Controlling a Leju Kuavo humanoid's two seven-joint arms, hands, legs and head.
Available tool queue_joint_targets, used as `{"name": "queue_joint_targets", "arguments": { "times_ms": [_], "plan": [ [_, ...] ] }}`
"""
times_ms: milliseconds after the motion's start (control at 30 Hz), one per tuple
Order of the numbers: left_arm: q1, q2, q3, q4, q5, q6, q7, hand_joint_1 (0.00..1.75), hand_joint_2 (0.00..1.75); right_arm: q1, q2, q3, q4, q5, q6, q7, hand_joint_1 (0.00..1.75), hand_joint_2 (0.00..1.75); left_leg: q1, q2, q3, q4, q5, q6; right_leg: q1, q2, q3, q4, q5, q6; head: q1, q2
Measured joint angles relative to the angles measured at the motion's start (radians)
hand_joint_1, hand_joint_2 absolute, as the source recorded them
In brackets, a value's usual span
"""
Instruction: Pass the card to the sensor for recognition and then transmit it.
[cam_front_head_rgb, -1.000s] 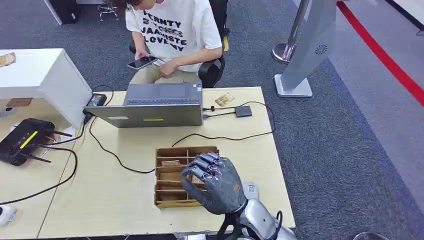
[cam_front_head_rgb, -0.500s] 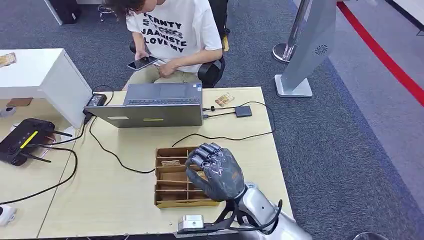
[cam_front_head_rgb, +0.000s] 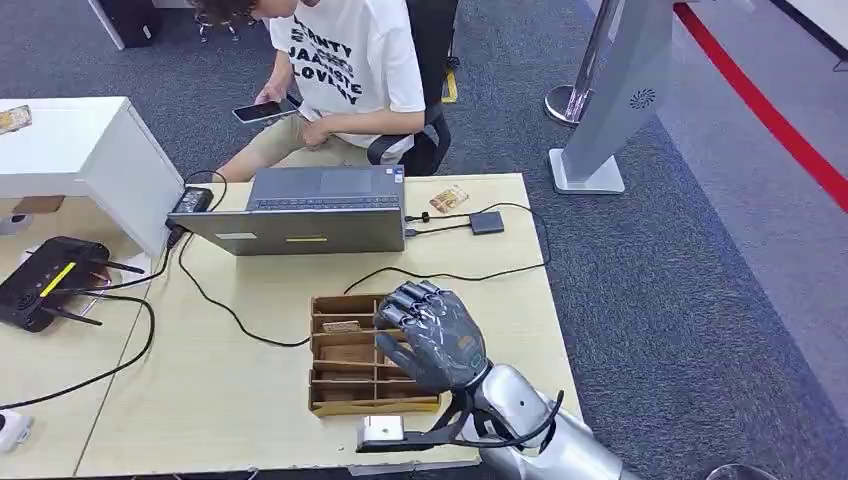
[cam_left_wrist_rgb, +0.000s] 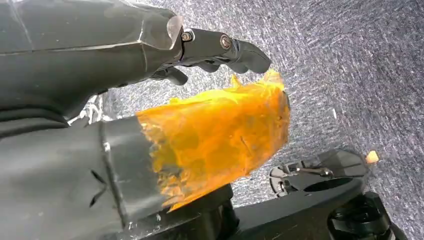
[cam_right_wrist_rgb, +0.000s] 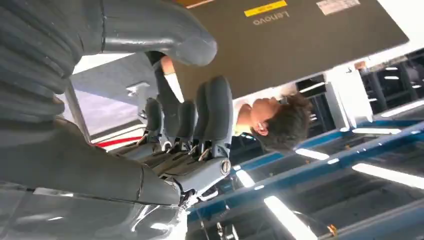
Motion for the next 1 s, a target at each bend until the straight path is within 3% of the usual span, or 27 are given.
{"name": "queue_joint_targets", "arguments": {
  "times_ms": [33, 133, 233, 333, 400, 667, 800, 1000],
  "plan": [
    [0.000, 0.000, 0.000, 0.000, 0.000, 0.000, 0.001, 0.00, 0.00, -0.001, 0.000, 0.000, 0.004, 0.002, 0.002, 0.001, 1.01, 1.75, 0.000, 0.000, 0.000, 0.000, 0.000, 0.000, 0.000, 0.000, 0.000, 0.000, 0.000, 0.000, 0.000, 0.000],
    [0.000, 0.000, 0.000, 0.000, 0.000, 0.000, 0.003, 0.00, 0.00, -0.002, 0.000, 0.000, 0.014, 0.002, 0.004, 0.002, 0.72, 1.75, 0.000, 0.000, 0.000, 0.000, 0.000, 0.000, 0.000, 0.000, 0.000, 0.000, 0.000, 0.000, 0.000, 0.000],
    [0.000, 0.000, 0.000, 0.000, 0.000, 0.000, 0.003, 0.00, 0.00, -0.002, 0.000, 0.000, 0.025, 0.002, 0.008, 0.002, 0.72, 1.75, 0.000, 0.000, 0.000, 0.000, 0.000, 0.000, 0.000, 0.000, 0.000, 0.000, 0.000, 0.000, 0.000, 0.000],
    [-0.001, 0.000, 0.000, 0.000, -0.002, 0.000, 0.005, 0.00, 0.00, -0.002, 0.000, 0.000, 0.042, 0.002, 0.015, 0.006, 0.77, 1.75, 0.000, 0.000, 0.000, 0.000, 0.000, 0.000, 0.000, 0.000, 0.000, 0.000, 0.000, 0.000, 0.000, 0.000],
    [-0.002, 0.000, 0.000, 0.000, -0.003, 0.000, 0.005, 0.00, 0.00, -0.002, 0.000, 0.000, 0.050, 0.002, 0.020, 0.007, 0.96, 1.75, 0.000, 0.000, 0.000, 0.000, 0.000, 0.000, 0.000, 0.000, 0.000, 0.000, 0.000, 0.000, 0.000, 0.000],
    [-0.004, 0.000, 0.000, 0.000, -0.004, -0.002, 0.006, 0.00, 0.00, -0.004, 0.004, 0.000, 0.085, 0.002, 0.027, 0.008, 0.99, 1.75, 0.000, 0.000, 0.000, 0.000, 0.000, 0.000, 0.000, 0.000, 0.000, 0.000, 0.000, 0.000, 0.000, 0.000],
    [-0.004, 0.000, 0.000, 0.000, -0.004, -0.003, 0.008, 0.00, 0.00, -0.007, 0.006, 0.000, 0.105, 0.002, 0.028, 0.010, 1.12, 1.75, 0.000, 0.000, 0.000, 0.000, 0.000, 0.000, 0.000, 0.000, 0.000, 0.000, 0.000, 0.000, 0.000, 0.000],
    [-0.004, 0.000, 0.000, 0.000, -0.005, -0.005, 0.008, 0.00, 0.00, -0.009, 0.013, 0.000, 0.125, 0.000, 0.037, 0.011, 1.08, 1.75, 0.000, 0.000, 0.000, 0.000, 0.000, 0.000, 0.000, 0.000, 0.000, 0.000, 0.000, 0.000, 0.000, 0.000]
  ]
}}
